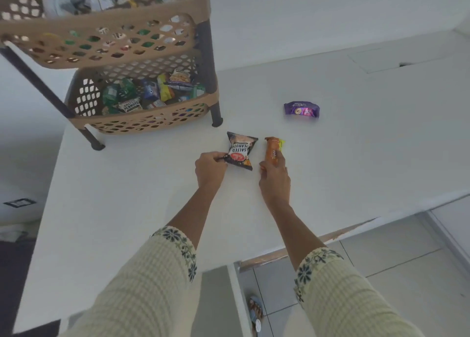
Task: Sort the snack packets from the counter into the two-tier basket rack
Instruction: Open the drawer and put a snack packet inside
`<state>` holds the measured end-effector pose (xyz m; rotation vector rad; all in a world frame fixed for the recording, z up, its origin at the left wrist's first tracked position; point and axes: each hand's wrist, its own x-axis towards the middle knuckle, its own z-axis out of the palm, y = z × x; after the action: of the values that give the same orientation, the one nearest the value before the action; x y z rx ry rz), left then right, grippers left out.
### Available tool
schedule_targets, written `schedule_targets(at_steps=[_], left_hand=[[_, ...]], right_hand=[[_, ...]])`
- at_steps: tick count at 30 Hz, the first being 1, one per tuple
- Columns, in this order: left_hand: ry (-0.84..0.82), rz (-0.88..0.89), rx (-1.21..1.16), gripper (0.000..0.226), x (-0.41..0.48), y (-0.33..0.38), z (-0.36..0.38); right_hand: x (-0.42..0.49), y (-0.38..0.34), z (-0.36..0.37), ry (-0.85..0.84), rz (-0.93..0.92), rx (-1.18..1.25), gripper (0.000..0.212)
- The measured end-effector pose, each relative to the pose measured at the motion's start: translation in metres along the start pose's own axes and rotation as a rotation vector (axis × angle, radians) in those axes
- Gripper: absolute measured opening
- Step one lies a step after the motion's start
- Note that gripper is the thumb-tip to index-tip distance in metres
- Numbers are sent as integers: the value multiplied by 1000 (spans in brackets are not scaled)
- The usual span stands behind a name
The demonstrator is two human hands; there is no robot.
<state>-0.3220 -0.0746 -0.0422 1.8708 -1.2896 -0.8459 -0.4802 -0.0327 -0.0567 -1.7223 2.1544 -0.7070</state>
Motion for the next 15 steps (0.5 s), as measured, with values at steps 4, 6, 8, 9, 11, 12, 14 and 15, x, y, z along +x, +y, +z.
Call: schedule_targets(at_steps=[4,6,8,9,11,12,14,15], left_hand=[[-19,-25,-42,29,-54,-34,-42],[-32,-29,-69,30,-84,-52,-65],[-24,-33,-119,30,-117,-72,-88],[-3,-38,-148,30,-134,-83,-99],[55,-65,-218,28,-171,-106,-117],[71,-84,-265,28,-189,-118,-125],[92,-100,-354,25,-227,-144,-147],[115,-95,-376,22,-241,-154,-153]], right_hand=[[-66,-18,4,9,23,69,25],[-101,-28,9,15,22,117,24],[-140,-37,17,24,3,169,22],[-161,-43,21,36,-24,199,22],[-205,-51,32,77,-104,260,23],[-226,-55,38,100,-137,283,26],[-273,-67,49,131,-199,290,40],[-288,-68,52,122,-232,284,48]])
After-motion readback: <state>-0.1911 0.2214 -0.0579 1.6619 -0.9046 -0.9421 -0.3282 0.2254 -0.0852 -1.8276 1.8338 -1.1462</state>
